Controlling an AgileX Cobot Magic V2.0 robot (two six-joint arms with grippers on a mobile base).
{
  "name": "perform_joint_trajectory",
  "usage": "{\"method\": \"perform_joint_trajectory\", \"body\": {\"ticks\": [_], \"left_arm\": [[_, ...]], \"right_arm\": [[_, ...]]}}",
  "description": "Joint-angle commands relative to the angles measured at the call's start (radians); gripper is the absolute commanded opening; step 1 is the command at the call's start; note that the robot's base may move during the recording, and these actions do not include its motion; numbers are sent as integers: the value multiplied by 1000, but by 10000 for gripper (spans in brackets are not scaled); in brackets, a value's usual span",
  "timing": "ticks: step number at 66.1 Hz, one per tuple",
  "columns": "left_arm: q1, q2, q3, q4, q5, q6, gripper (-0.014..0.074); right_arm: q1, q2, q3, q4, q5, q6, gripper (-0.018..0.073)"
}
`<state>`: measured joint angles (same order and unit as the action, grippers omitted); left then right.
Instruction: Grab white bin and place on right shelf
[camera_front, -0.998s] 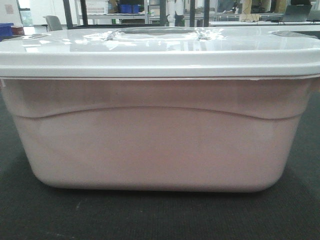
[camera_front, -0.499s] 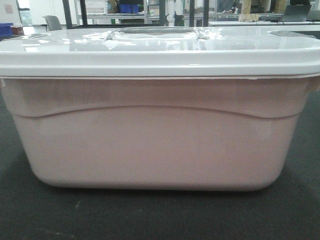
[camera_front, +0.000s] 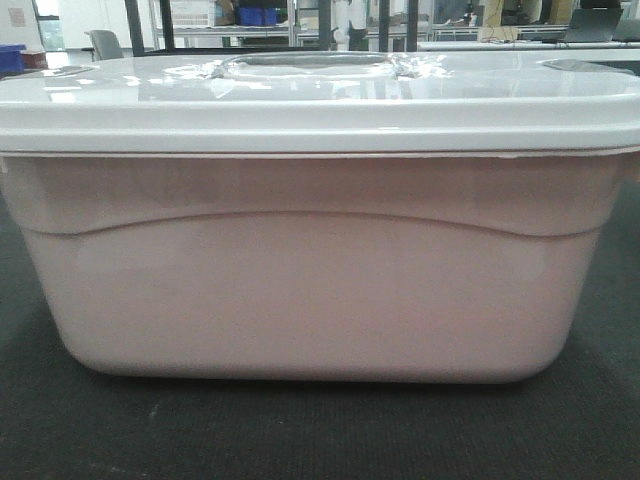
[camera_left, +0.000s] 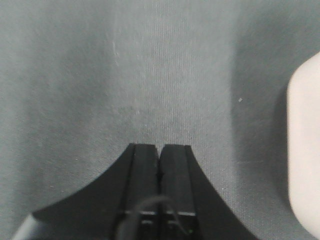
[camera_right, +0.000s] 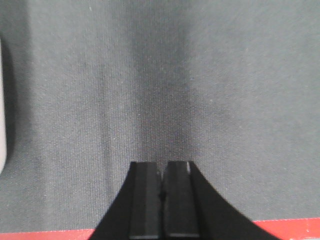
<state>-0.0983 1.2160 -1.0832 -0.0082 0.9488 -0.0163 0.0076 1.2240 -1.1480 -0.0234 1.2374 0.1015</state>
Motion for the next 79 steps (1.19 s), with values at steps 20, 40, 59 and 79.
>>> {"method": "perform_joint_trajectory", "body": {"ticks": [20,40,59,79], "left_arm": [[-5,81,-37,-31,-38,-2,-118],[-5,81,-37,-31,-38,-2,-70],[-5,81,-37,-33,-49,-2,416],[-5,81,-37,-110,-10,-2,441]], "right_arm": [[4,0,-37,0,-48,-5,55],[4,7,-37,6,-40,-6,60],[4,15,-37,6,-68,-4,571],[4,15,-38,7,-71,-4,621]]}}
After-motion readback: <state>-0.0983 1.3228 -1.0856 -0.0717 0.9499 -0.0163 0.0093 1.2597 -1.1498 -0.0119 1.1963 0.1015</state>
